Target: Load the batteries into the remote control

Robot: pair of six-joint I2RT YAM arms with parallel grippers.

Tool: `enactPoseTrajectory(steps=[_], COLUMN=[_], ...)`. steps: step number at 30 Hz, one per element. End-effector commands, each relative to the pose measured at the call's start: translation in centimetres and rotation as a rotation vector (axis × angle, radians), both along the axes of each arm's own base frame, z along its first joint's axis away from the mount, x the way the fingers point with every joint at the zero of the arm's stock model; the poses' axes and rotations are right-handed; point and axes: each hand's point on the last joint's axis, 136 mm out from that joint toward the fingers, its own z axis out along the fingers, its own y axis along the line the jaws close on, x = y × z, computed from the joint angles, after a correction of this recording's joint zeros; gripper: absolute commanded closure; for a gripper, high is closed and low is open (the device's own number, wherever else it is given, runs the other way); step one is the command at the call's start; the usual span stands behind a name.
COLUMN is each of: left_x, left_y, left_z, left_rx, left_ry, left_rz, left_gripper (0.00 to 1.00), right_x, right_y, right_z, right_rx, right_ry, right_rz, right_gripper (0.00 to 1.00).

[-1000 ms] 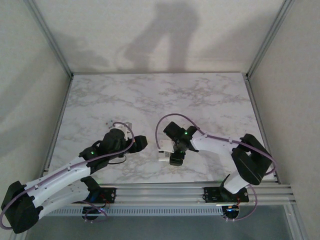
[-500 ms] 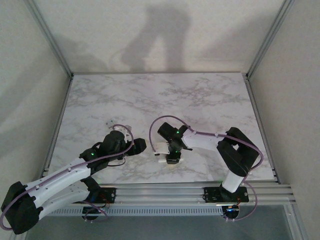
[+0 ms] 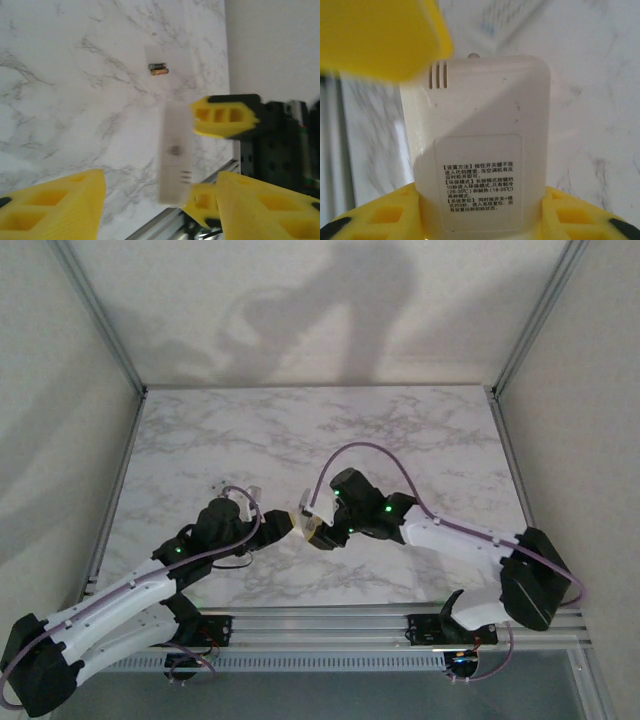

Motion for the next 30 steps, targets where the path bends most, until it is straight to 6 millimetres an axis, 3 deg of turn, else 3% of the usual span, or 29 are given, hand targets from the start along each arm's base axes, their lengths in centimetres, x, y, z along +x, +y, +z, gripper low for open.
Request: enactPoseTrajectory(steps=[1,6,14,17,21,23,24,26,30], left_x=[0.9,1.3,1.0,1.2,2.2,2.4,2.4,2.6,3.5], left_y=[-1.2,-2.3,-2.8,-2.5,-1.1,0.0,0.8,1.8,2.8], left_z=[3.9,4.8,2.1,1.9,0.4,-0.5,-1.3,-2.0,-4.0], left_rx=[-0.132,-0.161,-0.041,-0.004,0.197,0.372,0.459,0.577,0.756], left_ry=[-0.004,-0.004,0.054,0.064,0.125,0.143,0.175,0.213,0.332], left_rz=[-0.015,-0.058,-0.126,-0.110,-0.059,-0.067,-0.071,-0.088,-0.097], left_gripper=[0.47,0.60,0.70,0.80,0.86,0.89,0.93,1.00,1.00], right_x=[-0.9,-1.7,-2.0,-1.9,-1.5,-0.1,0.3,0.1,-0.2], right_y=[1.4,1.6,2.2,2.5,2.6,2.0,1.6,1.1,-0.6], right_z=[1.5,2.5,3.3,3.4,3.9,4.2,4.3,5.0,5.8], right_rx=[0.163,0.223,0.234,0.235,0.249,0.238,0.231,0.241,0.285], right_ry=[0.159,0.193,0.233,0.242,0.245,0.240,0.244,0.260,0.285], right_rz=[-0.101,-0.087,-0.073,-0.076,-0.102,-0.213,-0.252,-0.276,-0.355], right_gripper=[0.64,0.64,0.63,0.61,0.47,0.19,0.13,0.11,0.06])
